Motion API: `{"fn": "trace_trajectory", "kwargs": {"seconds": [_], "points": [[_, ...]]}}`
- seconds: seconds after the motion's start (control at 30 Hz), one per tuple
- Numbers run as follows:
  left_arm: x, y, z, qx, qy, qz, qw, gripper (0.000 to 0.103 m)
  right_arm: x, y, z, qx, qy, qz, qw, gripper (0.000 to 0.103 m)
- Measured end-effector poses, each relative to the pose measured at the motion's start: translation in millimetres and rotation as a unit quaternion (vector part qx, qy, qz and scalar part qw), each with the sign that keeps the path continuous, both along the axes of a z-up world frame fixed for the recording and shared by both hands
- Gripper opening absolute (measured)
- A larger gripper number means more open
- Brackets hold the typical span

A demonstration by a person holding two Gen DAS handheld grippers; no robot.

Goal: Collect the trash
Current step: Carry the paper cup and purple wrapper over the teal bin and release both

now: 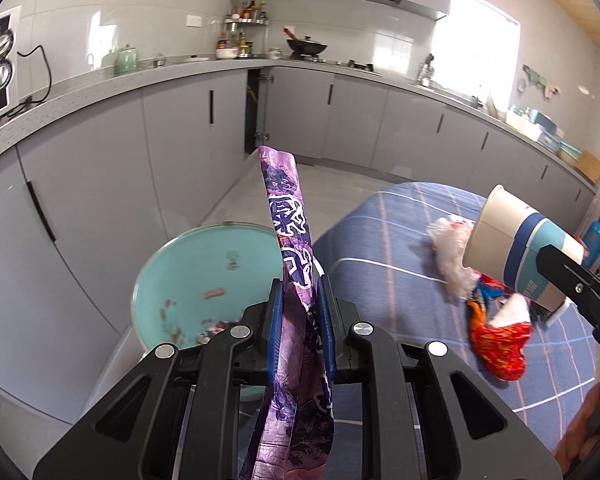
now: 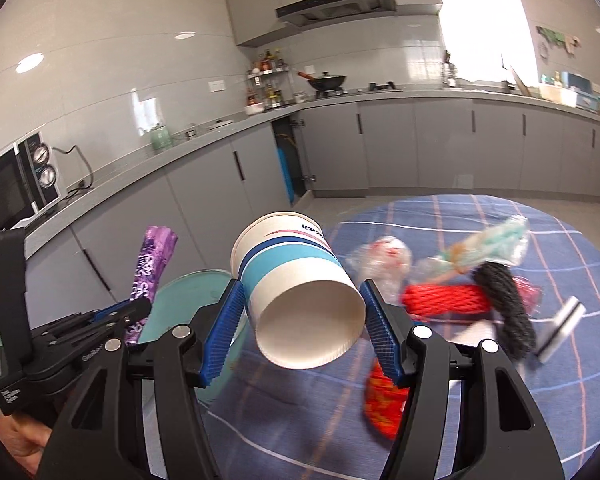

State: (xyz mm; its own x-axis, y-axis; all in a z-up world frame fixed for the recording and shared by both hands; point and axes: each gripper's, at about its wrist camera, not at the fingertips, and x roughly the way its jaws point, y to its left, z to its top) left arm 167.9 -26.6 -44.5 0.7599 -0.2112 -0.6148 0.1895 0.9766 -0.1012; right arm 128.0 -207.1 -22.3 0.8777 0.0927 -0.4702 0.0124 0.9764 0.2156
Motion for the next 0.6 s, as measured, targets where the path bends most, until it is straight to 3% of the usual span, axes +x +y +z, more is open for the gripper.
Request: {"fn": "trace_trajectory", "kwargs": {"seconds": [0.6], "points": [[23.4, 44.7, -12.0, -0.010, 0.019, 0.042, 0.9989, 0.018, 41.4, 65.0, -8.0, 0.000, 0.019, 0.055, 0.998, 0.060]]}}
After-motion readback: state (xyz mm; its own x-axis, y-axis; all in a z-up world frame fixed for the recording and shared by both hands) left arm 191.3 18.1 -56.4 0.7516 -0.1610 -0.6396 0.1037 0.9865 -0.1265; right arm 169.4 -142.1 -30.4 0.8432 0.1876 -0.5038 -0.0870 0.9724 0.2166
